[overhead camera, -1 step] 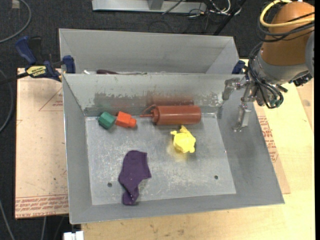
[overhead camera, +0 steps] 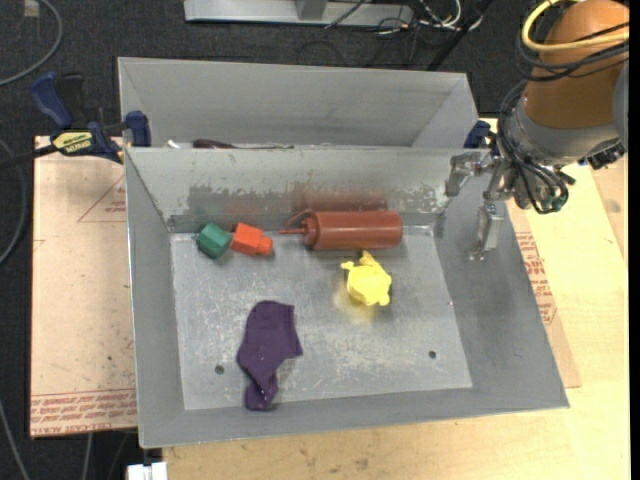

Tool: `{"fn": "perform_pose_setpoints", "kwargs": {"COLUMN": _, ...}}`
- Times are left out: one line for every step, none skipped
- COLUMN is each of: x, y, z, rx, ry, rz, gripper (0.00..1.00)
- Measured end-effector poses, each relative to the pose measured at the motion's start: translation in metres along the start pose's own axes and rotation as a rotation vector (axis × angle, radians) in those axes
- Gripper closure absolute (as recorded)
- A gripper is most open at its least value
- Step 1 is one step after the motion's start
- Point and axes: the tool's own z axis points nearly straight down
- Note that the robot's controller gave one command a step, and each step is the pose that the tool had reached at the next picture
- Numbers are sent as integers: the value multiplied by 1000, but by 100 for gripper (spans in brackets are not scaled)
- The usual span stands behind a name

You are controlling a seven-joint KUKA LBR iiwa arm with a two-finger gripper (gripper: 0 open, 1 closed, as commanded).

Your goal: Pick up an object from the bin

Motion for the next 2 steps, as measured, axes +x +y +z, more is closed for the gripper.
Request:
{"fn": "perform_pose_setpoints", "kwargs": {"x": 21, "y": 37, "z": 25, "rx": 2, "ry": -3, "rz": 8, "gripper": 0}}
{"fn": "perform_pose_setpoints", "kwargs": {"x": 46, "y": 72, "z": 50, "rx": -4, "ry": 2, "rz": -7, "gripper": 0}}
